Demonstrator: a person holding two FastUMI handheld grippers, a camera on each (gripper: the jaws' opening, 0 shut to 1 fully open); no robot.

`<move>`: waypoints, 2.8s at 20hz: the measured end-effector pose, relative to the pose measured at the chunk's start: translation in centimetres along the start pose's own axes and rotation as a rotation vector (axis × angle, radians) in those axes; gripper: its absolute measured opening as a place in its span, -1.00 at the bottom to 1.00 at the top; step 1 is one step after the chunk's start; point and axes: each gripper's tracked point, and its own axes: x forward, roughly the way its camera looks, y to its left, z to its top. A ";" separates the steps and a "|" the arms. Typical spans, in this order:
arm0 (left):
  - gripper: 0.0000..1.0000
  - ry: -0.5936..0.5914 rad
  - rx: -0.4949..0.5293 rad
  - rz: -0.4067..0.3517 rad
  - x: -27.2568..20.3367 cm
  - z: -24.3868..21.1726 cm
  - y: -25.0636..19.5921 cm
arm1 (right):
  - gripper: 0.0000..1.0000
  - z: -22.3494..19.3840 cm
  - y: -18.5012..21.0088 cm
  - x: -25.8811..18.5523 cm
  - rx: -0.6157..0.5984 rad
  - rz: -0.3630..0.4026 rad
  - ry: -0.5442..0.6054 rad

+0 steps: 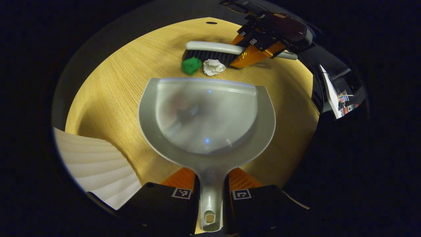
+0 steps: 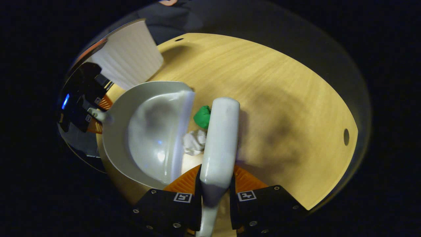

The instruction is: Pick up the small broom and dustpan from the desktop, sweep the trash into the dustpan with the broom, and then empty the trash into the garbage bin.

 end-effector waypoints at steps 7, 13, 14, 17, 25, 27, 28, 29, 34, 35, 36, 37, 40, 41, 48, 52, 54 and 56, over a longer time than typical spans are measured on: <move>-0.38 -0.045 -0.084 -0.036 0.4 0.3 -0.7 | -0.29 1.8 3.0 -2.8 -0.030 0.190 0.029; -0.39 -0.059 -0.300 0.027 -0.2 -0.5 -1.0 | -0.29 1.9 -4.2 -5.8 0.229 -0.008 -0.082; -0.39 -0.051 -0.342 0.045 -0.2 -0.8 -1.0 | -0.29 1.3 -5.3 -6.2 0.278 -0.051 -0.090; -0.39 -0.044 -0.448 0.081 -0.2 -0.5 -2.0 | -0.29 -1.1 -5.2 -6.3 0.382 -0.145 -0.076; -0.39 -0.062 -0.726 0.151 0.9 2.2 -3.5 | -0.29 -8.6 1.2 -3.9 0.719 -0.323 -0.003; -0.39 -0.067 -0.750 0.169 1.2 3.1 -3.5 | -0.29 -8.7 3.1 -3.7 0.797 -0.316 -0.009; -0.39 -0.066 -0.752 0.175 1.2 3.4 -3.9 | -0.29 -8.8 3.3 -3.7 0.798 -0.337 -0.014; -0.39 -0.074 -0.756 0.171 1.0 3.3 -3.9 | -0.29 -8.8 3.4 -3.4 0.788 -0.339 -0.013; -0.39 -0.143 -0.732 0.214 -1.2 3.6 -3.8 | -0.02 -9.9 3.4 -3.4 0.771 -0.346 -0.026; -0.39 -0.159 -0.727 0.212 -1.9 4.0 -4.1 | 0.07 -9.8 3.3 -3.8 0.781 -0.337 -0.038; -0.40 -0.179 -0.718 0.213 -2.9 4.4 -4.2 | 0.15 -10.2 3.2 -4.2 0.780 -0.341 -0.045; -0.39 -0.208 -0.698 0.220 -3.9 4.5 -4.2 | 0.44 -10.3 2.9 -4.3 0.777 -0.346 -0.052; -0.39 -0.267 -0.671 0.231 -7.1 5.4 -4.7 | 0.87 -10.4 2.6 -4.9 0.786 -0.334 -0.072; -0.39 -0.286 -0.641 0.239 -8.8 5.8 -4.8 | 0.91 -10.7 2.3 -5.2 0.783 -0.338 -0.083; -0.40 -0.413 -0.532 0.232 -25.3 7.5 -3.6 | 0.92 -9.9 3.9 -4.6 0.749 -0.314 -0.089; -0.41 -0.343 -0.592 0.374 -30.3 0.1 4.8 | 0.92 -9.6 3.9 -5.2 0.757 -0.317 -0.116; -0.41 -0.246 -0.618 0.445 -31.0 -5.0 8.6 | 0.92 -9.8 3.6 -5.6 0.772 -0.321 -0.122; -0.40 -0.131 -0.595 0.503 -31.5 -8.8 11.0 | 0.92 -9.9 3.3 -5.8 0.786 -0.328 -0.124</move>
